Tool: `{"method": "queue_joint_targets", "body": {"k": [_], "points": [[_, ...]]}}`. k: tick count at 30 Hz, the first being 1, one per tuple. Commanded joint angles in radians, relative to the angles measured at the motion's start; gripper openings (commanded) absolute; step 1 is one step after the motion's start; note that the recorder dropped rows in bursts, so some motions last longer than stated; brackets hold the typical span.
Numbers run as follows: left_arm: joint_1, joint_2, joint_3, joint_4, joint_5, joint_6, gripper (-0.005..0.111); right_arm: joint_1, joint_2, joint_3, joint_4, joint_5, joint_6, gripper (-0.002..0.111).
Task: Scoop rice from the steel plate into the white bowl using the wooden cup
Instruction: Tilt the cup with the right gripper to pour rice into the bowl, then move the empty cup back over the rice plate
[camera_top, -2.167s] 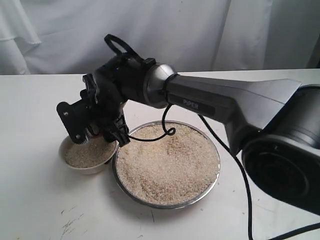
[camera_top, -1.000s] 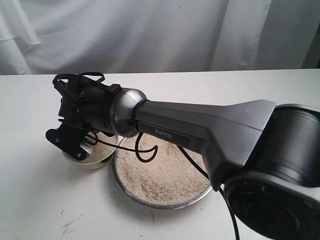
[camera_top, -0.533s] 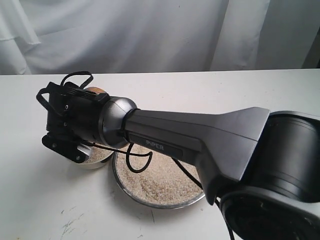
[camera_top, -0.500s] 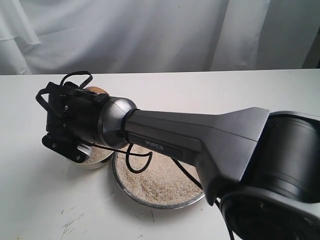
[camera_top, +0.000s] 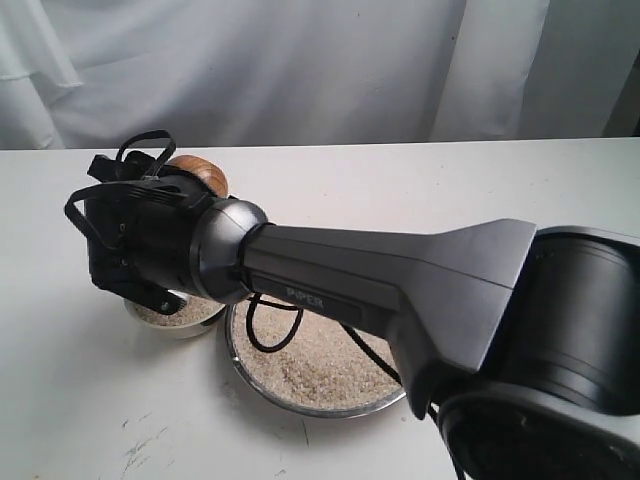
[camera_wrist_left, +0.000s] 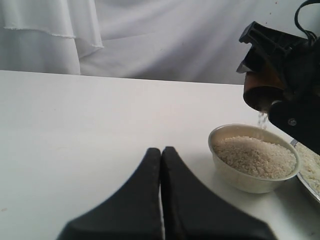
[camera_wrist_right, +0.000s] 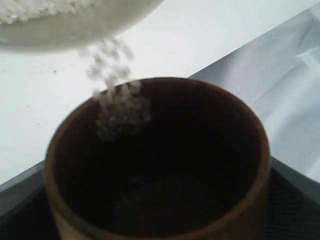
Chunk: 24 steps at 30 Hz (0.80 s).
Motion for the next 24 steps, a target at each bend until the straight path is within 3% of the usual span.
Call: {"method": "queue_joint_targets", "body": {"k": [1, 8, 12, 16, 24], "points": [[-0.002, -0.005, 0.005, -0.001, -0.006, -0.003, 0.000, 0.014, -0.009, -0.005, -0.051, 0.019, 0.010, 0.000], [-0.002, -0.005, 0.005, -0.001, -0.006, -0.003, 0.000, 0.030, -0.011, -0.005, -0.105, 0.043, 0.038, 0.000], [-0.002, -0.005, 0.005, -0.001, -0.006, -0.003, 0.000, 0.018, -0.030, -0.005, 0.096, 0.059, 0.038, 0.000], [-0.002, -0.005, 0.005, -0.001, -0.006, -0.003, 0.000, -0.047, -0.082, -0.005, 0.437, 0.073, 0.038, 0.000], [-0.002, -0.005, 0.005, -0.001, -0.006, -0.003, 0.000, -0.208, -0.154, -0.005, 0.482, 0.326, 0.059, 0.000]]}}
